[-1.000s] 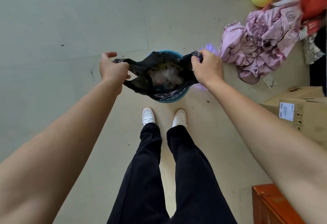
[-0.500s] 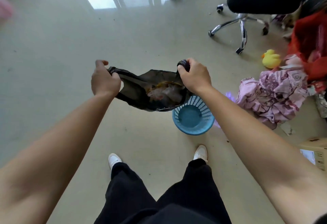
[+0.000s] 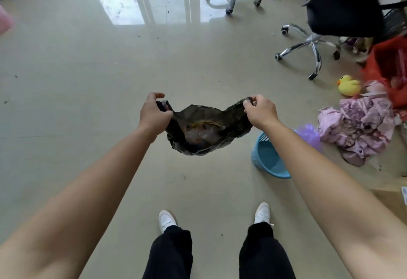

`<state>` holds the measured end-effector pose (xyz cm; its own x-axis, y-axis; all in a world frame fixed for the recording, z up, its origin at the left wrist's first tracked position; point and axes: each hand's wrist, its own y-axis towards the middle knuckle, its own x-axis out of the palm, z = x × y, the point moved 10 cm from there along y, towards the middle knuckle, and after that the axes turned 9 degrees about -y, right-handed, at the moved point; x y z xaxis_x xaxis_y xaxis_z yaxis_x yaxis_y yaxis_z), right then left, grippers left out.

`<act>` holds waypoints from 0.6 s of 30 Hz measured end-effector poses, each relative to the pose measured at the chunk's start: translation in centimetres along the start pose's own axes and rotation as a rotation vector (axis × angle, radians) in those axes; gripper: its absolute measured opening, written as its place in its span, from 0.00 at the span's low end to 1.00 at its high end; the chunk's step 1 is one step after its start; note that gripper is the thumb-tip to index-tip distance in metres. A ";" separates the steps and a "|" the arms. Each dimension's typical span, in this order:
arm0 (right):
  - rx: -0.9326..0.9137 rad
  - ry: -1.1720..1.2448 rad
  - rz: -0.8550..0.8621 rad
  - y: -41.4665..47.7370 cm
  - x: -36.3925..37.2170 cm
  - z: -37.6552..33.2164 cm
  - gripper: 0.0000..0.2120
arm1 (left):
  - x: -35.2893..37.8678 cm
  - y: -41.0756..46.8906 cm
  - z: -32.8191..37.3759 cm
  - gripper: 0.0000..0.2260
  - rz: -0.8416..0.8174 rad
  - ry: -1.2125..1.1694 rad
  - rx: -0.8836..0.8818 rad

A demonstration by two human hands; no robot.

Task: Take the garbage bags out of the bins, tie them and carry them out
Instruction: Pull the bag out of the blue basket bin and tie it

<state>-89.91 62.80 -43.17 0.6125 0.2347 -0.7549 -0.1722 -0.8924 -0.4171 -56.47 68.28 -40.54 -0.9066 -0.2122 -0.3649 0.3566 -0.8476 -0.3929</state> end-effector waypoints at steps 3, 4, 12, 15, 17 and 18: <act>-0.004 -0.010 -0.079 0.2 4.0 0.6 0.14 | 0.9 1.1 -3.5 0.21 -0.003 0.047 -0.003; -0.014 -0.029 -0.097 0.7 5.4 1.0 0.15 | 1.6 1.6 -4.7 0.21 -0.012 0.085 0.013; -0.097 -0.174 -0.139 7.2 15.1 7.6 0.16 | 9.0 7.3 -16.6 0.24 -0.070 0.283 0.029; -0.116 -0.163 -0.123 9.5 19.3 10.9 0.16 | 11.2 8.9 -21.3 0.21 -0.067 0.298 0.057; -0.125 -0.123 -0.096 10.8 22.2 13.5 0.16 | 12.5 9.9 -24.6 0.19 -0.051 0.298 0.108; -0.135 -0.095 -0.074 11.4 23.5 14.7 0.16 | 13.0 10.5 -26.1 0.17 -0.025 0.278 0.135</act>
<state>-88.77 63.81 -73.11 0.5429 0.3313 -0.7717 -0.0200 -0.9135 -0.4063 -58.60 69.35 -71.41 -0.8115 -0.0648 -0.5807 0.2845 -0.9119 -0.2958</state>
